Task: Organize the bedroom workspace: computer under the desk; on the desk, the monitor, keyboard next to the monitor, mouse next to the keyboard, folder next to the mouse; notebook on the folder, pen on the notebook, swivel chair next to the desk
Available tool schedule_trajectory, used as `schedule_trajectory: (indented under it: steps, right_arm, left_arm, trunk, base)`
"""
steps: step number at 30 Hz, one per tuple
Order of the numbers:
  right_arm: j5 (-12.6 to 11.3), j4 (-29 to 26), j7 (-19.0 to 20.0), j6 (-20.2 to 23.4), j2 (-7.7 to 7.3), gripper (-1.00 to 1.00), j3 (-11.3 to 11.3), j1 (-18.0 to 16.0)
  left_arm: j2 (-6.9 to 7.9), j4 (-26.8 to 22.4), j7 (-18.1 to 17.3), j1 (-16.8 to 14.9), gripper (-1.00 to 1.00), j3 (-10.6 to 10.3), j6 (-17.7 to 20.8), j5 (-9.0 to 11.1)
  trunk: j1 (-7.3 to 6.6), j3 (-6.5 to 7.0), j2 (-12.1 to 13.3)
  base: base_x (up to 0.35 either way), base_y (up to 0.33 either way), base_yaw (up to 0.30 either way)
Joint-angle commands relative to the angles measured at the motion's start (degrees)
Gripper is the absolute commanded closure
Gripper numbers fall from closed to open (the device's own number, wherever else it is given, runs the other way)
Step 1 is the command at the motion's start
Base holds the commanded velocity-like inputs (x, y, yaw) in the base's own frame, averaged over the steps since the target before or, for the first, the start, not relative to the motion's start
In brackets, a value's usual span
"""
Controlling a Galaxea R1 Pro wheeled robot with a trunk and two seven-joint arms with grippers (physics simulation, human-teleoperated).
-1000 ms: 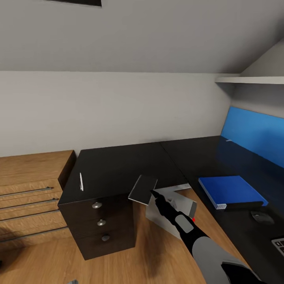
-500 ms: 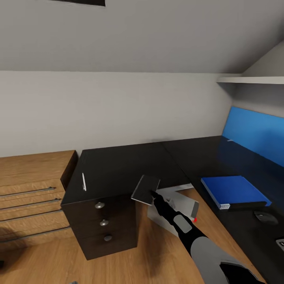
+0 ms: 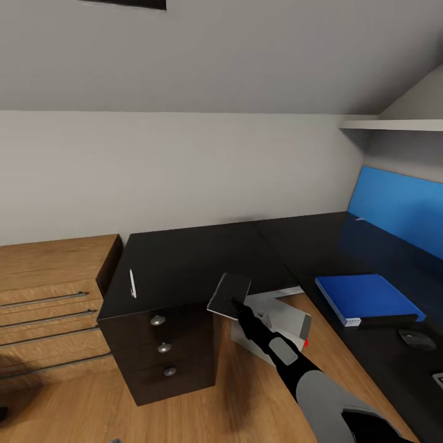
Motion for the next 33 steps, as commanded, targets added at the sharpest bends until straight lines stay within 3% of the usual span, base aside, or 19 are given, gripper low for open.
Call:
schedule_trajectory:
  steps: [1, 21, 26, 33]
  right_arm:
    - [-0.2, 0.0, 0.1, 0.6, 0.08, -1.00, -0.5, 0.0]
    - [-0.2, 0.3, 0.1, 0.6, 0.34, -1.00, -0.5, 0.0]
    - [-0.2, 0.3, 0.1, 0.5, 0.34, -1.00, -0.5, 0.0]
    - [-0.2, 0.3, 0.1, 0.5, 0.34, -1.00, -0.5, 0.0]
  left_arm:
    - [0.02, -0.1, 0.3, 0.0, -1.00, 0.0, 0.2, 0.5]
    - [0.02, -0.1, 0.3, 0.0, -1.00, 0.0, 0.2, 0.6]
    - [0.02, -0.1, 0.3, 0.0, -1.00, 0.1, 0.2, 0.6]
    - [0.02, -0.1, 0.3, 0.0, -1.00, 0.1, 0.2, 0.6]
  trunk:
    - [0.00, -0.04, 0.0]
    - [0.00, -0.04, 0.0]
    - [-1.10, 0.85, 2.0]
    - [-1.10, 0.85, 2.0]
  base:
    - [0.000, 0.000, 0.000]
    - [0.000, 0.000, 0.000]
    - [0.000, 0.000, 0.000]
    - [0.000, 0.000, 0.000]
